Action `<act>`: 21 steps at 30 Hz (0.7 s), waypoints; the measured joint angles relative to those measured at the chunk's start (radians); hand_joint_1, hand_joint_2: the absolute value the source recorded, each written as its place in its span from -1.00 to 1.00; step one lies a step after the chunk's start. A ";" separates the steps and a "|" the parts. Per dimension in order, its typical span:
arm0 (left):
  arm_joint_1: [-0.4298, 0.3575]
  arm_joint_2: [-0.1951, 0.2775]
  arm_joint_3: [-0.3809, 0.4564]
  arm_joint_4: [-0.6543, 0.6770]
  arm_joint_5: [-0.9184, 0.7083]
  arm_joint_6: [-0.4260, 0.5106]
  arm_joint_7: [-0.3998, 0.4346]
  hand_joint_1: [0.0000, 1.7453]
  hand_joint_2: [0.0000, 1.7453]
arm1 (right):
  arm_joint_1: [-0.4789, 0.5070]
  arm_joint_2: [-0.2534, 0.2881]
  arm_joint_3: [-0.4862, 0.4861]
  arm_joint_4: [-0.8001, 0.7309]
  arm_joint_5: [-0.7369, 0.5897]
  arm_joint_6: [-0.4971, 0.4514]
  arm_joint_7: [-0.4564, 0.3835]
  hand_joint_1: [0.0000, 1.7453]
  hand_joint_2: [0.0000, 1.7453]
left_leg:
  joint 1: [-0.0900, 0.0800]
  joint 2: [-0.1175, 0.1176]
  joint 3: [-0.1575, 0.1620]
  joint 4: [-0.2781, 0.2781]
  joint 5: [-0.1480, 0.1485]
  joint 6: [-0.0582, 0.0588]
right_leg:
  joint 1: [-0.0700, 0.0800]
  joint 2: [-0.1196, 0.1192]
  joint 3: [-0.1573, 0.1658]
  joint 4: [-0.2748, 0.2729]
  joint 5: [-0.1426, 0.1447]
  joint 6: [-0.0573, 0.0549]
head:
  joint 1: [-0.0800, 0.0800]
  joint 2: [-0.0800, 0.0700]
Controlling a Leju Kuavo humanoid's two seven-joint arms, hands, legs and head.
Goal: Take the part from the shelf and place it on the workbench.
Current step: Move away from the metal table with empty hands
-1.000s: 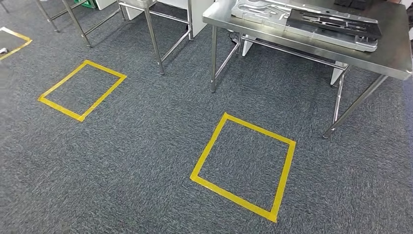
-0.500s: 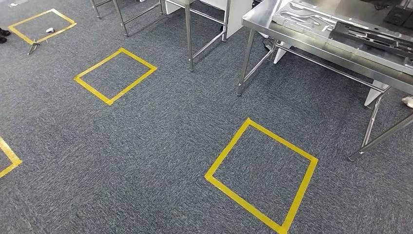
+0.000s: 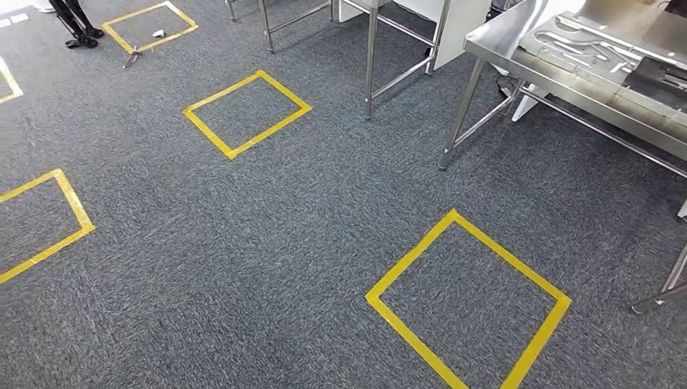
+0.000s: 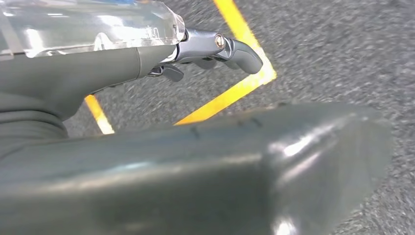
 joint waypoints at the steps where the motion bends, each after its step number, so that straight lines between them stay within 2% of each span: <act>1: -0.001 0.000 0.000 0.000 0.000 0.000 -0.001 -1.00 -1.00 | 0.001 0.001 0.001 0.000 0.000 0.000 0.003 -1.00 -1.00 | -0.001 0.030 -0.019 0.039 -0.025 -0.003 | -0.001 -0.016 0.002 -0.006 0.003 -0.006 | 0.000 0.000; 2: -0.002 0.000 0.001 0.000 -0.001 0.000 -0.003 -1.00 -1.00 | 0.003 0.001 0.001 0.000 -0.001 0.001 0.008 -1.00 -1.00 | 0.000 0.063 -0.046 0.099 -0.060 -0.004 | 0.002 -0.032 0.003 -0.008 0.004 -0.010 | 0.000 0.000; 3: -0.004 0.000 0.001 0.000 -0.002 0.000 -0.004 -1.00 -1.00 | 0.005 0.001 0.001 0.000 -0.003 0.002 0.015 -1.00 -1.00 | 0.001 0.082 -0.079 0.170 -0.096 -0.007 | 0.005 -0.048 0.002 -0.008 0.003 -0.013 | 0.000 0.000; 4: -0.005 0.000 0.001 0.000 -0.006 -0.001 -0.005 -1.00 -1.00 | 0.006 0.001 0.001 0.000 -0.008 0.003 0.024 -1.00 -1.00 | 0.003 0.089 -0.106 0.233 -0.121 -0.010 | 0.007 -0.064 0.002 -0.008 0.002 -0.014 | 0.000 0.000; 5: -0.003 0.001 0.000 0.000 -0.014 -0.002 -0.005 -1.00 -1.00 | 0.006 0.001 0.000 0.000 -0.017 0.004 0.032 -1.00 -1.00 | 0.004 0.093 -0.121 0.267 -0.128 -0.013 | 0.009 -0.079 0.002 -0.007 0.001 -0.014 | 0.000 0.000; 6: -0.002 0.002 -0.001 0.000 -0.026 -0.006 -0.004 -1.00 -1.00 | 0.006 0.001 -0.002 0.000 -0.030 0.004 0.038 -1.00 -1.00 | 0.006 0.097 -0.114 0.261 -0.116 -0.015 | 0.009 -0.093 0.003 -0.007 -0.001 -0.013 | 0.000 0.000; 7: 0.000 0.004 -0.004 0.000 -0.041 -0.011 -0.003 -1.00 -1.00 | 0.006 0.001 -0.005 0.000 -0.046 0.004 0.043 -1.00 -1.00 | 0.006 0.103 -0.087 0.214 -0.088 -0.016 | 0.009 -0.106 0.004 -0.006 -0.003 -0.012 | 0.000 0.000; 8: -0.001 0.006 -0.008 0.000 -0.058 -0.016 0.000 -1.00 -1.00 | 0.006 0.001 -0.011 0.000 -0.062 0.003 0.045 -1.00 -1.00 | 0.006 0.119 -0.044 0.139 -0.053 -0.015 | 0.009 -0.118 0.006 -0.004 -0.005 -0.009 | 0.000 0.000; 10: -0.007 0.012 -0.022 0.000 -0.086 -0.023 0.011 -1.00 -1.00 | 0.006 0.001 -0.024 0.000 -0.089 -0.001 0.041 -1.00 -1.00 | 0.002 0.154 0.025 0.015 -0.013 -0.007 | 0.014 -0.138 0.010 0.001 -0.013 0.000 | 0.000 0.000; 11: -0.010 0.014 -0.029 0.000 -0.095 -0.023 0.025 -1.00 -1.00 | 0.005 0.001 -0.032 0.000 -0.099 -0.006 0.032 -1.00 -1.00 | -0.001 0.164 0.039 -0.013 -0.008 -0.001 | 0.016 -0.147 0.012 0.004 -0.016 0.005 | 0.000 0.000; 13: -0.014 0.018 -0.038 0.000 -0.104 -0.015 0.061 -1.00 -1.00 | 0.002 0.005 -0.042 0.000 -0.108 -0.024 0.002 -1.00 -1.00 | -0.003 0.150 0.036 -0.020 -0.007 0.010 | 0.016 -0.162 0.016 0.004 -0.018 0.014 | 0.000 0.000; 14: -0.014 0.019 -0.040 0.000 -0.104 -0.010 0.080 -1.00 -1.00 | -0.001 0.008 -0.044 0.000 -0.104 -0.035 -0.016 -1.00 -1.00 | -0.002 0.141 0.037 -0.023 -0.004 0.015 | 0.015 -0.160 0.017 0.007 -0.022 0.019 | 0.000 0.000; 15: -0.015 0.019 -0.040 0.000 -0.102 -0.006 0.094 -1.00 -1.00 | -0.003 0.012 -0.045 0.000 -0.096 -0.047 -0.032 -1.00 -1.00 | 0.000 0.133 0.038 -0.027 -0.001 0.022 | 0.012 -0.143 0.014 0.019 -0.033 0.024 | 0.000 0.000; 16: -0.017 0.020 -0.040 0.000 -0.098 -0.004 0.103 -1.00 -1.00 | -0.004 0.016 -0.044 0.000 -0.086 -0.059 -0.044 -1.00 -1.00 | 0.002 0.123 0.038 -0.030 0.003 0.028 | 0.009 -0.116 -0.001 0.054 -0.057 0.029 | 0.000 0.000; 18: -0.025 0.020 -0.040 0.000 -0.083 -0.006 0.102 -1.00 -1.00 | -0.005 0.023 -0.041 0.000 -0.070 -0.075 -0.057 -1.00 -1.00 | 0.002 0.102 0.035 -0.032 0.008 0.036 | 0.005 -0.060 -0.062 0.182 -0.125 0.035 | 0.000 0.000; 19: -0.028 0.019 -0.040 0.000 -0.074 -0.008 0.093 -1.00 -1.00 | -0.006 0.025 -0.039 0.000 -0.065 -0.078 -0.058 -1.00 -1.00 | 0.001 0.089 0.033 -0.031 0.010 0.038 | 0.004 -0.048 -0.097 0.253 -0.152 0.037 | 0.000 0.000; 20: -0.029 0.019 -0.039 0.000 -0.064 -0.010 0.078 -1.00 -1.00 | -0.007 0.026 -0.037 0.000 -0.058 -0.075 -0.056 -1.00 -1.00 | 0.000 0.076 0.032 -0.029 0.010 0.038 | 0.003 -0.044 -0.121 0.297 -0.161 0.037 | 0.000 0.000; 21: -0.029 0.019 -0.038 0.000 -0.055 -0.011 0.060 -1.00 -1.00 | -0.007 0.027 -0.034 0.000 -0.051 -0.070 -0.049 -1.00 -1.00 | 0.000 0.063 0.032 -0.028 0.010 0.038 | 0.003 -0.043 -0.128 0.306 -0.149 0.037 | 0.000 0.000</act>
